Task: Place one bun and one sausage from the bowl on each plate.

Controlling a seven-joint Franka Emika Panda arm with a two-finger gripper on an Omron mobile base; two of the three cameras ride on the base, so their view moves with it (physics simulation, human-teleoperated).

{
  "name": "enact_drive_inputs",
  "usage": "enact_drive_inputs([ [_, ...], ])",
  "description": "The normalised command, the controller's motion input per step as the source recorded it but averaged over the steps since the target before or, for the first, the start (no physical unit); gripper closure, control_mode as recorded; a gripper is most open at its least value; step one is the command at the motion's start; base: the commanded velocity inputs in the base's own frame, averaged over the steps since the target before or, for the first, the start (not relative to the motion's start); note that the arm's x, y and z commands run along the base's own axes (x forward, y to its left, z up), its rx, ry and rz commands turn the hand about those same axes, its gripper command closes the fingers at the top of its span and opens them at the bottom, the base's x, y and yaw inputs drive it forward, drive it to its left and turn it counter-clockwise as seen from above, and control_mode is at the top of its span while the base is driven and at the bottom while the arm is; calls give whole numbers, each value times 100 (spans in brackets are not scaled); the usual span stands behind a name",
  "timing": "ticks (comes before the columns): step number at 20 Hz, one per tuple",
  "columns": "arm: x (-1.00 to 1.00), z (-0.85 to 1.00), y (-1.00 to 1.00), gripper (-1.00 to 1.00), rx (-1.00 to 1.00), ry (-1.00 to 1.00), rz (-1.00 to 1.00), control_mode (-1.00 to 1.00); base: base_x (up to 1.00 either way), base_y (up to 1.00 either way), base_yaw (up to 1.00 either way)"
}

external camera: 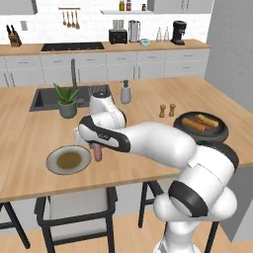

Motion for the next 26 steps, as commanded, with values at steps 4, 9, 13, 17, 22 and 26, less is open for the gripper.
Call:
enact_drive_inputs([
  [4,41,-54,20,100,0,7,0,-100,0,0,0],
  [9,53,-49,44,100,-1,5,0,-100,0,0,0],
  [13,63,-33,40,100,0,1,0,-100,0,0,0],
  [17,56,-27,31,100,0,1,0,-100,0,0,0],
  [22,45,-32,21,100,0,2,0,-100,0,0,0],
  [26,11,-27,6,100,0,0,0,-100,0,0,0],
])
